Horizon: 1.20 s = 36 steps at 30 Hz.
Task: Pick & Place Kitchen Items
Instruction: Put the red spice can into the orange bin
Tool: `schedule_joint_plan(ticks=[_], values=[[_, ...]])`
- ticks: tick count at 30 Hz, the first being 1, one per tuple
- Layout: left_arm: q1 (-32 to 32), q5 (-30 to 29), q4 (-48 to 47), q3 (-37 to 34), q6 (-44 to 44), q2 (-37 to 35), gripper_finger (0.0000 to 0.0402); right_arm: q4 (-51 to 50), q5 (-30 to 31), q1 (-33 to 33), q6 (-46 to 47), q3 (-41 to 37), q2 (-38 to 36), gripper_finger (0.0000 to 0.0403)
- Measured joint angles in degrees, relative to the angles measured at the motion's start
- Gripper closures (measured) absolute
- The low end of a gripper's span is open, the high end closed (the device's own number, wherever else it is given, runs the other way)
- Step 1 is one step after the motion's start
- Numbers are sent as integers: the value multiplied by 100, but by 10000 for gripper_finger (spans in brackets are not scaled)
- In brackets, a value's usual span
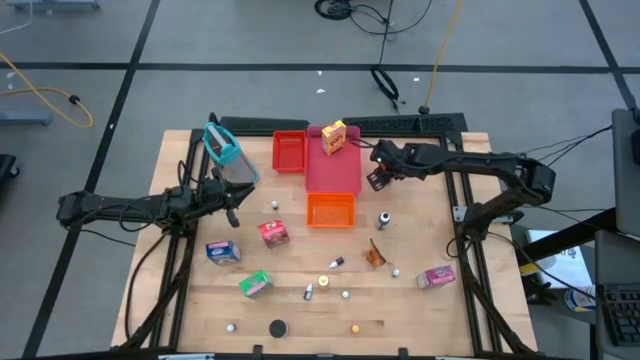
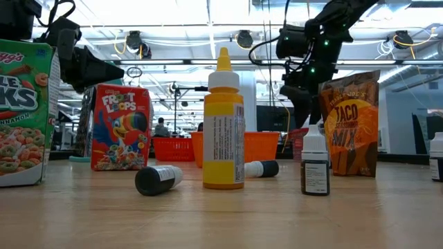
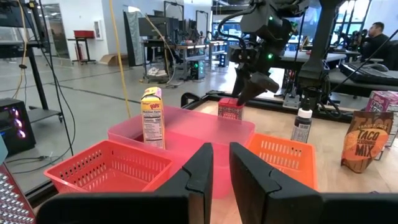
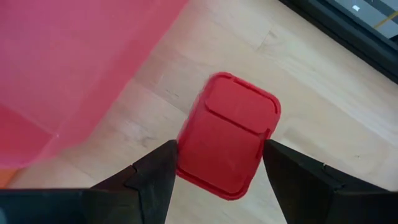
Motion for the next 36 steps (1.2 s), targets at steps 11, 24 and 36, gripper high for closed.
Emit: schedule_joint_plan(ticks=[11, 24, 36], values=[[-1, -33, -15, 0, 15, 0, 350, 0, 138, 2, -109, 0, -262, 170], [1, -37, -17, 0, 7, -1, 350, 347, 137, 0, -231, -17, -262, 170], [-1, -39, -22, 0, -20, -2, 350, 318, 296, -9, 188, -17, -262, 168]])
